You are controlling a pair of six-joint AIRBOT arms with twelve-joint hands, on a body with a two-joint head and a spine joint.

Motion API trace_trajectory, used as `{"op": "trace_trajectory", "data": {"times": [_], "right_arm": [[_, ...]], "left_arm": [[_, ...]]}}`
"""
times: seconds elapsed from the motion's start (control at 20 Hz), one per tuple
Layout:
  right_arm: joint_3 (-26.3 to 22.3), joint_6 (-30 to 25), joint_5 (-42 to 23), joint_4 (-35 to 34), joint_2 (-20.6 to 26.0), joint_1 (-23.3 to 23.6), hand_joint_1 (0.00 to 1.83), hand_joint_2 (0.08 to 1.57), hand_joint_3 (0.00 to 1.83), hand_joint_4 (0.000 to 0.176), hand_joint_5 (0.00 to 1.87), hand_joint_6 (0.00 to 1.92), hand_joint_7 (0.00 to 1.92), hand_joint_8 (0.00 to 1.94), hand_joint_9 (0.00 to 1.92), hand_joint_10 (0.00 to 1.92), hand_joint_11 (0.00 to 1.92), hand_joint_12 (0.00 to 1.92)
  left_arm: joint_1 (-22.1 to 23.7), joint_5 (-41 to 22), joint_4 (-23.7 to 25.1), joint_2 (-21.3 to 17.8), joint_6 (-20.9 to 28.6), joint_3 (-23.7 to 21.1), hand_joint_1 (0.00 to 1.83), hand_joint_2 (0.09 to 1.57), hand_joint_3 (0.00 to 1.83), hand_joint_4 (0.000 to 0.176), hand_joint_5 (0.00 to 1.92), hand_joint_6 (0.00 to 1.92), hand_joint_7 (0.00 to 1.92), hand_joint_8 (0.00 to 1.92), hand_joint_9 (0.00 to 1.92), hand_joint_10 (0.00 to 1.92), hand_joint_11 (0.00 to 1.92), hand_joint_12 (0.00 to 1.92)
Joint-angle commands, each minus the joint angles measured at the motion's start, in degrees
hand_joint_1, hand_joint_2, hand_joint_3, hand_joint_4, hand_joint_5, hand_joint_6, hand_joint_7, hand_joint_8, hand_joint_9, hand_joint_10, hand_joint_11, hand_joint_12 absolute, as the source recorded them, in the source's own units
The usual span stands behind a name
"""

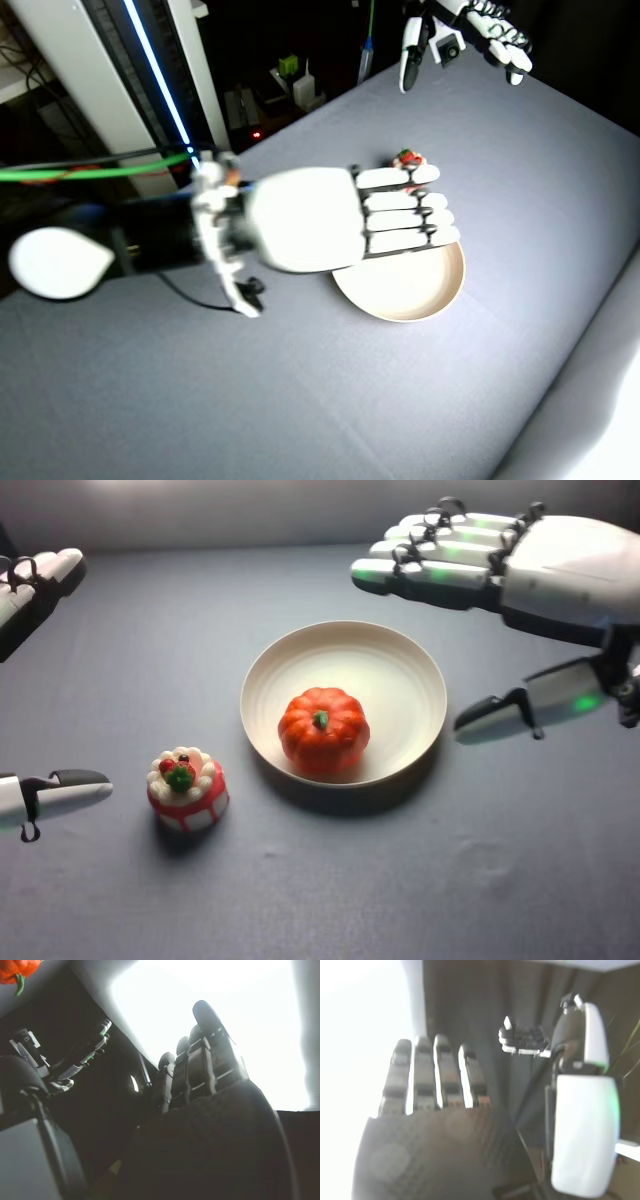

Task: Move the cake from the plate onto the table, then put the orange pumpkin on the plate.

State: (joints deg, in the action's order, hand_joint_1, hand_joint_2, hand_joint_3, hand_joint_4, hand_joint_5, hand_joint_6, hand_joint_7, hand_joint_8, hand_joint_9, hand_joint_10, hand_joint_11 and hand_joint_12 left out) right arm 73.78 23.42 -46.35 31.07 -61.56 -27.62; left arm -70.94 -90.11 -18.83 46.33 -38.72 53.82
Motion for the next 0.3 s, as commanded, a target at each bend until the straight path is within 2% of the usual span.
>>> {"op": "trace_trajectory", "data": {"times": [0.0, 0.05, 0.1, 0.15, 0.2, 0.25], "right_arm": [[-1.1, 1.2, -11.2, -6.4, 2.0, -0.6, 0.75, 0.9, 0.0, 0.074, 0.04, 0.02, 0.08, 0.01, 0.04, 0.01, 0.04, 0.02], [-2.6, 2.1, -14.5, -9.1, 4.0, -2.6, 0.81, 0.89, 0.0, 0.101, 0.09, 0.01, 0.08, 0.01, 0.06, 0.01, 0.08, 0.04], [-3.6, 2.3, -17.8, -11.5, 5.5, -4.6, 0.82, 0.9, 0.0, 0.111, 0.11, 0.01, 0.11, 0.01, 0.09, 0.02, 0.13, 0.07], [-4.4, 2.3, -21.0, -13.9, 6.6, -7.1, 0.84, 0.91, 0.0, 0.125, 0.12, 0.0, 0.14, 0.0, 0.12, 0.01, 0.15, 0.09], [-5.6, 2.3, -25.4, -17.4, 7.6, -10.6, 0.83, 0.94, 0.0, 0.076, 0.14, 0.0, 0.19, 0.01, 0.16, 0.01, 0.03, 0.46], [-6.5, 2.3, -28.8, -20.1, 8.3, -13.3, 0.83, 0.94, 0.0, 0.06, 0.17, 0.0, 0.26, 0.01, 0.22, 0.02, 0.01, 0.67]], "left_arm": [[0.1, -8.3, -1.2, 0.0, 0.3, -0.1, 0.93, 0.88, 0.0, 0.108, 0.0, 0.0, 0.02, 0.0, 0.05, 0.02, 0.0, 0.71], [-0.6, -8.8, -1.3, -0.1, 0.4, -0.4, 0.89, 0.88, 0.0, 0.104, 0.0, 0.0, 0.01, 0.0, 0.07, 0.01, 0.0, 0.82], [-0.9, -9.0, -1.4, -0.1, 0.8, -0.5, 0.86, 0.89, 0.01, 0.093, 0.0, 0.0, 0.01, 0.0, 0.07, 0.01, 0.0, 0.91], [-0.8, -9.1, -1.4, 0.2, 1.0, -0.5, 0.86, 0.91, 0.01, 0.068, 0.0, 0.0, 0.0, 0.0, 0.06, 0.01, 0.0, 1.02], [-0.3, -9.1, -1.3, 0.6, 1.0, -0.4, 0.87, 0.92, 0.02, 0.092, 0.0, 0.0, 0.0, 0.0, 0.04, 0.0, 0.0, 1.04], [0.4, -9.1, -1.0, 0.8, 0.9, -0.3, 0.87, 0.92, 0.02, 0.115, 0.0, 0.0, 0.01, 0.0, 0.05, 0.0, 0.0, 1.07]]}}
